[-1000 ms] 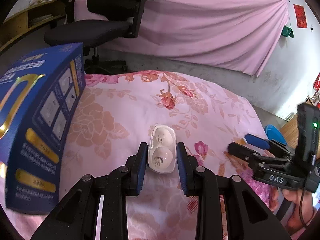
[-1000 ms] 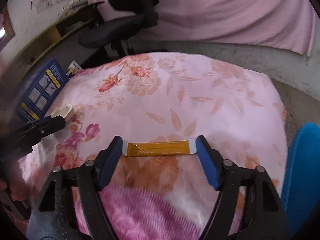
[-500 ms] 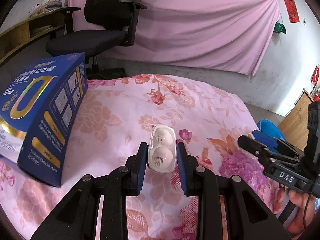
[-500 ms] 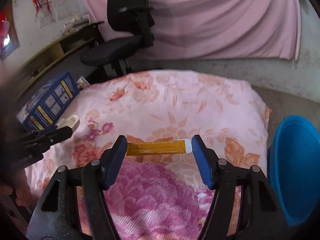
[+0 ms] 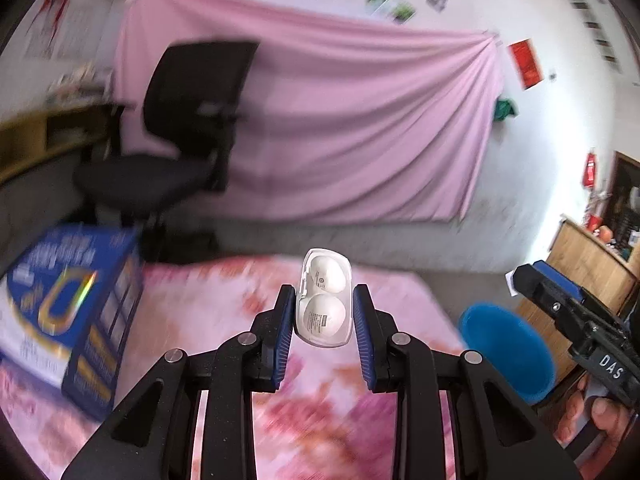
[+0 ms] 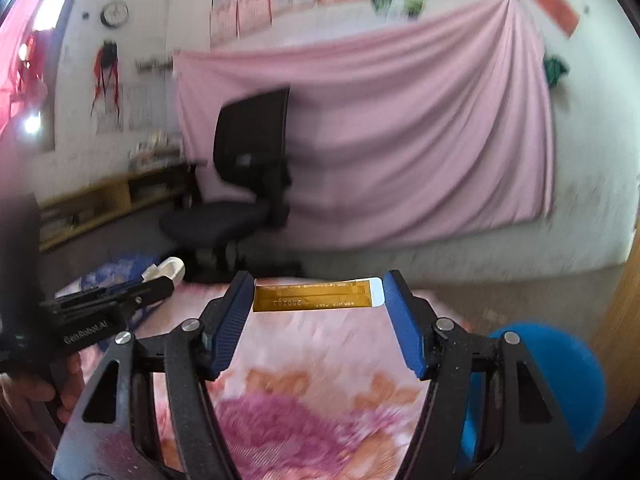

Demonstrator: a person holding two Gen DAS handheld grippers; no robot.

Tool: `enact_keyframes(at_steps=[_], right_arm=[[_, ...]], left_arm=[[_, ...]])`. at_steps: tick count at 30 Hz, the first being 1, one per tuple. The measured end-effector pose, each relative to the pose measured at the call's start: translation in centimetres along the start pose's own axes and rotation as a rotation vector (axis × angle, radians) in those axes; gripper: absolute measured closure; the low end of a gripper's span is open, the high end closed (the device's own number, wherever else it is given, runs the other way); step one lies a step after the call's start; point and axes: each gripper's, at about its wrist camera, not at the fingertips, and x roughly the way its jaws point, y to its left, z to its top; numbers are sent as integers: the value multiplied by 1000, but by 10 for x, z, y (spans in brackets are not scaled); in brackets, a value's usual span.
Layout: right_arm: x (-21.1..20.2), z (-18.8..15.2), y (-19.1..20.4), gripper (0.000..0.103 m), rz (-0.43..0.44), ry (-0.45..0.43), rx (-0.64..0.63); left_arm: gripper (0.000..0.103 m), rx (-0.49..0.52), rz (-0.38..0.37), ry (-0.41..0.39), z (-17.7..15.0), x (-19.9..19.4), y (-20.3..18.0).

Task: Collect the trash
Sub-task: 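Lift and carry the tray and orange strip in both grippers over the bucket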

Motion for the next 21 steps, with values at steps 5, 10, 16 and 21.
enact_keyframes(at_steps=[5, 10, 16, 21], right_arm=[[-28, 25, -20, 10, -52, -103, -4], [-55, 38, -43, 10, -127, -185, -6], [-82, 40, -75, 10, -216, -245, 15], [-94, 31, -102, 10, -261, -244, 59]], left_arm=[[78, 58, -77, -118, 27, -10, -39], [78, 104, -158, -185, 45, -10, -83], [78, 149, -235, -212, 51, -5, -130], [78, 204, -286, -222, 48, 1, -171]])
